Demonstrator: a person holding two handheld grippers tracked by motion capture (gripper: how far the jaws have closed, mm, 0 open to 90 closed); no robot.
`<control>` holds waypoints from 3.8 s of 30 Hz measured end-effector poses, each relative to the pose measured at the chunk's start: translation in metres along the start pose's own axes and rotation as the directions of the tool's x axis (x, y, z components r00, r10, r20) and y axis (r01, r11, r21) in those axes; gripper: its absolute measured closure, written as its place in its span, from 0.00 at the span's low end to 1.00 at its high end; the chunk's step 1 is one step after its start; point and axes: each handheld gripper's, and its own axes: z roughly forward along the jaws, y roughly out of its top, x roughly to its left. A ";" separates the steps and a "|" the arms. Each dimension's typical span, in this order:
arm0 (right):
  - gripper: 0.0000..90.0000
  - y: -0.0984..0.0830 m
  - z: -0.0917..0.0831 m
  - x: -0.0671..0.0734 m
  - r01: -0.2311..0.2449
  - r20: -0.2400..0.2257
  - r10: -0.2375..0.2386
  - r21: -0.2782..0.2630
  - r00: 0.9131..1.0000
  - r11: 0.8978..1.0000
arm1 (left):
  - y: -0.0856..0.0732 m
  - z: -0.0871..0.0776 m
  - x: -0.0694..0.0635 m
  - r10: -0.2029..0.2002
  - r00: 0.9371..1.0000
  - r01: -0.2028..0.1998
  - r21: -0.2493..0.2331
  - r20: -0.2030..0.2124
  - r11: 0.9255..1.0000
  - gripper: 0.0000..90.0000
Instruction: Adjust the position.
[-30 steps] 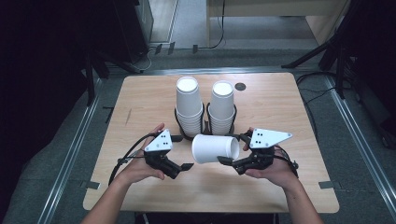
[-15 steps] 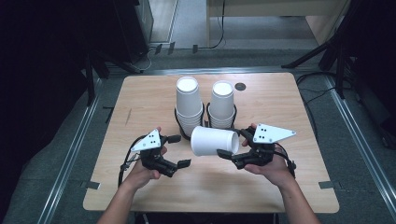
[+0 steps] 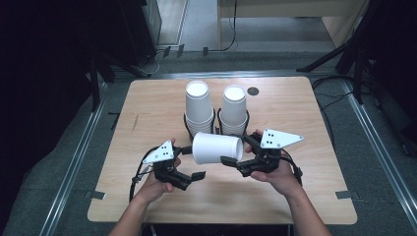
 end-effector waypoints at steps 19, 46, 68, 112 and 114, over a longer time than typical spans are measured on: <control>0.27 -0.005 0.013 0.002 -0.038 -0.079 0.037 -0.019 0.996 0.999 | 0.006 0.001 0.001 -0.016 0.999 0.019 -0.060 0.045 0.998 0.03; 0.27 -0.012 0.020 0.000 -0.077 -0.141 0.075 -0.009 0.987 0.997 | 0.015 0.001 -0.006 0.016 0.998 -0.012 -0.072 0.054 0.997 0.00; 0.27 -0.014 0.019 -0.001 -0.066 -0.184 0.075 0.052 0.980 0.996 | 0.015 -0.008 -0.003 0.009 0.993 0.005 -0.115 0.120 0.993 0.02; 0.06 -0.018 0.017 -0.004 -0.007 -0.176 0.042 0.197 0.984 0.980 | 0.013 -0.012 -0.006 0.055 0.982 -0.038 -0.094 0.178 0.995 0.11; 0.04 -0.016 0.015 -0.003 0.003 -0.172 0.034 0.207 0.985 0.978 | 0.013 -0.011 -0.006 0.063 0.983 -0.050 -0.076 0.171 0.996 0.11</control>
